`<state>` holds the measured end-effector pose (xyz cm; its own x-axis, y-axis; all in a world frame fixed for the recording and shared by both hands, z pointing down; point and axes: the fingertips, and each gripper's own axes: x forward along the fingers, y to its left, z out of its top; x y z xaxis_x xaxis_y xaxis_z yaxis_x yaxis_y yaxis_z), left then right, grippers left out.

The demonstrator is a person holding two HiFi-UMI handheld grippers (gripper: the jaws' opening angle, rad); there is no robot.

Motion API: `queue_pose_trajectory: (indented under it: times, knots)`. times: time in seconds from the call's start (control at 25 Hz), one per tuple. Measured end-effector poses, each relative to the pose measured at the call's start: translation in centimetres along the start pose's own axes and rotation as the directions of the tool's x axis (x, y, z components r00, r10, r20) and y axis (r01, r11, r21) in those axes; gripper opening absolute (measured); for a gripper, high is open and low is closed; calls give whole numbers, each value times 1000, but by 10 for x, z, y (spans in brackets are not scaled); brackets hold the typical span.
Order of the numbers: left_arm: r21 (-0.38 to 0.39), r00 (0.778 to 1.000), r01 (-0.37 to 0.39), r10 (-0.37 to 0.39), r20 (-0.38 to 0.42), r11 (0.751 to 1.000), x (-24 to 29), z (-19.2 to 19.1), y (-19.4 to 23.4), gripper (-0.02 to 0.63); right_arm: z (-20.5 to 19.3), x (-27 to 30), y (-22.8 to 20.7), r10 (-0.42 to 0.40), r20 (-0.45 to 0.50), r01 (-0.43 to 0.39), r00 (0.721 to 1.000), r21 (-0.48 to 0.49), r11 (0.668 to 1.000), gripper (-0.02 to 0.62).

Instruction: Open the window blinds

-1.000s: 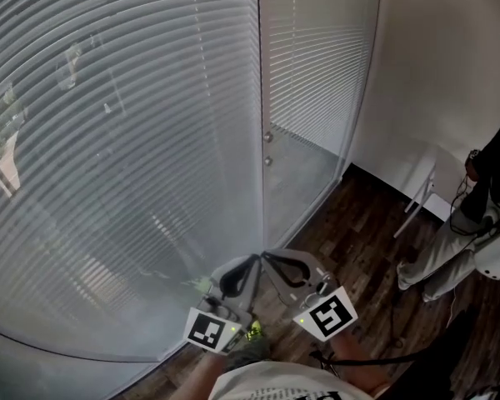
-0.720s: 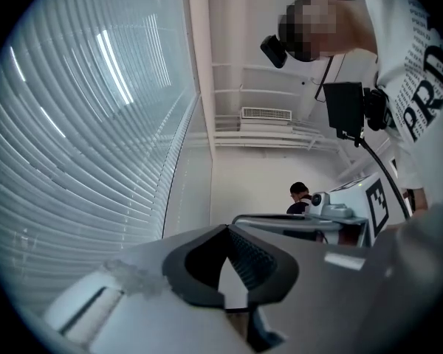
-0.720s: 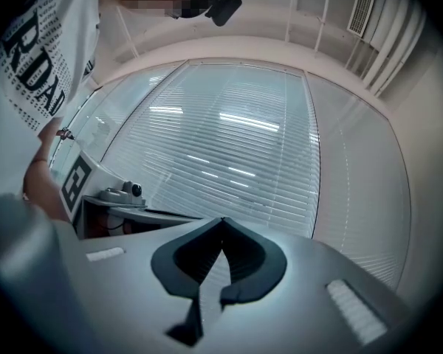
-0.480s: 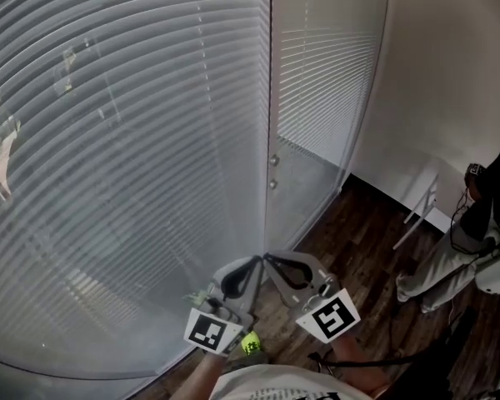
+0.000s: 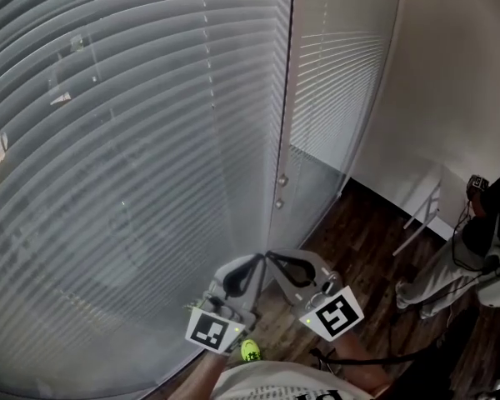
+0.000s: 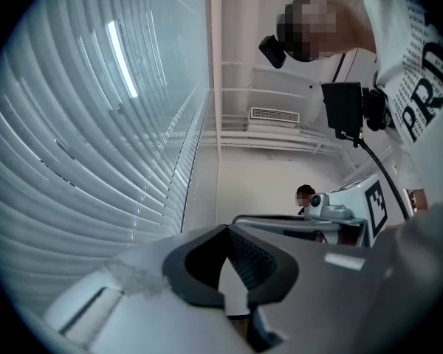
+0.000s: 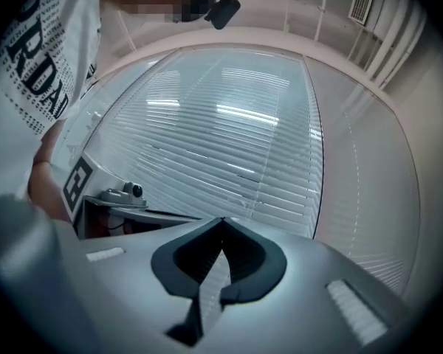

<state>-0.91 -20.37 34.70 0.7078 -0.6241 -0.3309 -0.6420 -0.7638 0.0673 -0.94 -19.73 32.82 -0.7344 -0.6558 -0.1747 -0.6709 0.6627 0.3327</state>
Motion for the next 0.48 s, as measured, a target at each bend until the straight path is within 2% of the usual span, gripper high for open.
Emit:
queue_pose_trajectory:
  times: [0.12, 0.28, 0.4, 0.48]
  knots:
    - [11, 1000, 2, -2, 0, 1000, -8, -9, 2, -9, -4, 1, 6, -3, 12, 3, 1000, 1, 1000, 7]
    - [11, 1000, 23, -23, -22, 1000, 24, -10, 24, -9, -12, 21, -26, -22, -11, 22, 1000, -2, 1000, 6]
    - [7, 999, 7, -7, -34, 1000, 25, -11, 25, -9, -9, 21, -29, -9, 17, 9, 1000, 15, 1000, 6]
    - [12, 999, -10, 11, -33, 1000, 27, -21, 34, -8, -24, 26, -31, 11, 11, -12, 1000, 17, 1000, 6]
